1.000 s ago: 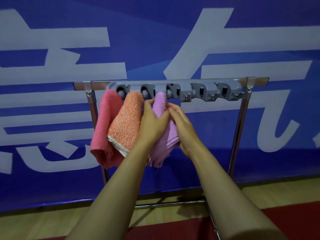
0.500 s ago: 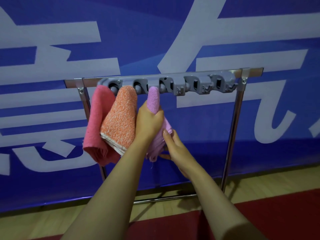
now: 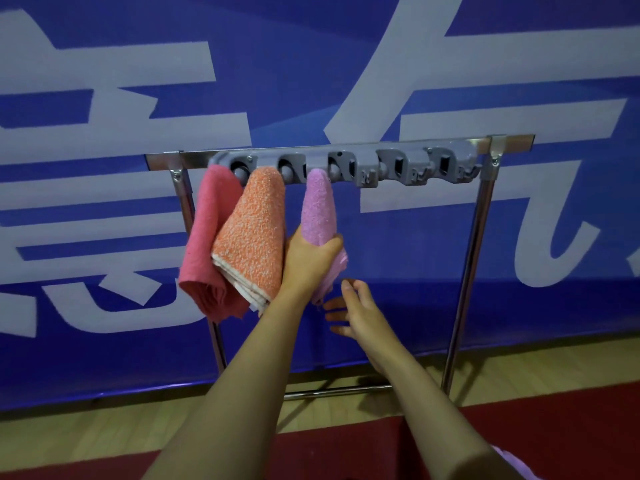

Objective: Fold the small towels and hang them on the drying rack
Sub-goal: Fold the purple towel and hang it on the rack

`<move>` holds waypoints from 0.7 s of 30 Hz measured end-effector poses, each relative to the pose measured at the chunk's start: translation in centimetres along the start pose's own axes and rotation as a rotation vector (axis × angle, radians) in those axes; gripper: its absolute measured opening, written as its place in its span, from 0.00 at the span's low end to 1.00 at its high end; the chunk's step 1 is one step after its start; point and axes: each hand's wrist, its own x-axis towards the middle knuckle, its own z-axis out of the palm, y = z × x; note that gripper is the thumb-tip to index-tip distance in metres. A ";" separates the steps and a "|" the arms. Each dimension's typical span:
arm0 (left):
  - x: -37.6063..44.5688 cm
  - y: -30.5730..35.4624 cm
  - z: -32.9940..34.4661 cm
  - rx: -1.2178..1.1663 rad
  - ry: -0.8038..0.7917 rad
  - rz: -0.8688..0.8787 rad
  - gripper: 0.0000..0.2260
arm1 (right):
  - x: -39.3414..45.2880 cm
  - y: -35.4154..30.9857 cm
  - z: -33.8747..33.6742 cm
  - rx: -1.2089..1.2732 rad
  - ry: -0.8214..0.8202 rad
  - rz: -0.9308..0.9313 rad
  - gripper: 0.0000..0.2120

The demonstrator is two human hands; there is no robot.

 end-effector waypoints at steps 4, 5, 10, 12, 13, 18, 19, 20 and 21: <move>0.1 -0.5 -0.3 0.071 -0.028 0.021 0.10 | -0.3 -0.1 0.2 0.005 -0.004 0.007 0.14; 0.1 -0.5 -0.4 0.086 -0.030 0.019 0.11 | -0.5 0.0 0.3 0.011 -0.006 0.006 0.14; -0.3 -0.8 -0.5 0.094 -0.063 0.010 0.14 | -0.6 1.2 0.1 0.015 0.002 0.048 0.15; -0.5 -1.4 -0.7 0.093 -0.096 -0.035 0.18 | -0.8 1.6 -0.2 0.012 0.009 0.058 0.15; -0.9 -1.9 -0.9 0.092 -0.107 -0.042 0.20 | -1.0 1.7 -0.4 0.012 0.013 0.057 0.14; -5.5 -8.8 -0.9 0.102 -0.176 -0.192 0.24 | -1.5 3.6 -1.8 0.013 0.012 0.079 0.11; -6.7 -10.2 -0.8 0.133 -0.218 -0.248 0.22 | -1.5 4.4 -2.2 -0.005 0.015 0.098 0.11; -7.9 -11.5 -0.6 0.143 -0.267 -0.300 0.19 | -1.5 5.4 -2.8 -0.038 0.016 0.123 0.11; -8.8 -12.6 -0.3 0.136 -0.319 -0.349 0.15 | -1.5 6.5 -3.4 -0.086 0.016 0.149 0.11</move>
